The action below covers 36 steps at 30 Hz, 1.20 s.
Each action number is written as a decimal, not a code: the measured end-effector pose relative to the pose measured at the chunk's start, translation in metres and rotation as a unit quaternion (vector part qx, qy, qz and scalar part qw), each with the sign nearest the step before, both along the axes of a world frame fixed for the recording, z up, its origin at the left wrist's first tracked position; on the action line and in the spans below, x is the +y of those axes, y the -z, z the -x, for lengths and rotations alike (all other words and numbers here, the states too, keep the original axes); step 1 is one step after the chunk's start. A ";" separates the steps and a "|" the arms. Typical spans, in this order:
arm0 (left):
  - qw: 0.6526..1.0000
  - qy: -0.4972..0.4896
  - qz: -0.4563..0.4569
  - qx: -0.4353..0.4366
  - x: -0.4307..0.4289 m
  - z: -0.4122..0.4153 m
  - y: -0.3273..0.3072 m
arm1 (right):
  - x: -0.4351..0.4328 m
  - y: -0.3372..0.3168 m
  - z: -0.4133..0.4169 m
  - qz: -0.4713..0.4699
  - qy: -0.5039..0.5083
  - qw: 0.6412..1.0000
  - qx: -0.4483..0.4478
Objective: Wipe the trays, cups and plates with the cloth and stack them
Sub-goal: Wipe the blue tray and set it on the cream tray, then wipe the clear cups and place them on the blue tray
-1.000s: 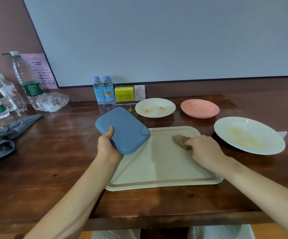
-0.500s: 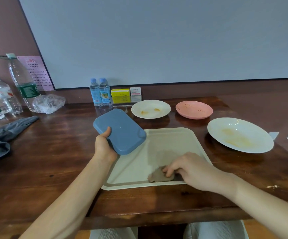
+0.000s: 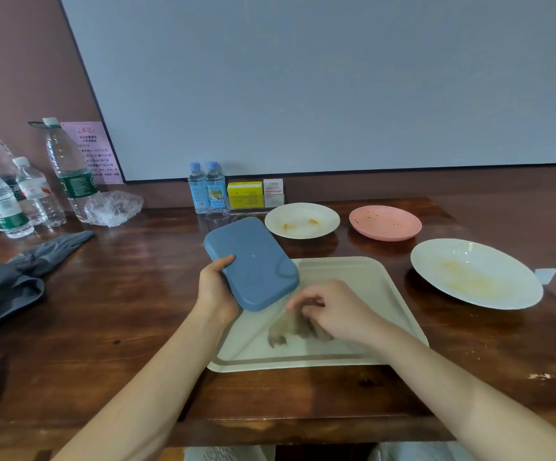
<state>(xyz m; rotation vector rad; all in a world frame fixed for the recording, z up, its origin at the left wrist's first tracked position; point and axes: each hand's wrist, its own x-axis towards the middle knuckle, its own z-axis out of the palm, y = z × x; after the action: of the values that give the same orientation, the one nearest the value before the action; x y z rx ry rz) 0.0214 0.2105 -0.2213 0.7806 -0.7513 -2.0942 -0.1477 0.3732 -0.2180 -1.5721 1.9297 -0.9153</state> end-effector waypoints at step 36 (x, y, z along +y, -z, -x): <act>0.655 -0.032 0.554 -0.513 -0.080 -0.017 0.013 | -0.073 -0.008 0.040 0.058 0.256 0.742 -0.617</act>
<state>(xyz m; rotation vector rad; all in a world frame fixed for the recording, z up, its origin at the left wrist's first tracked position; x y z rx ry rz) 0.0389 0.1303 -0.2338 1.1144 -2.2195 -0.5460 -0.1875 0.2998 -0.2104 -0.1291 1.2150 -1.7115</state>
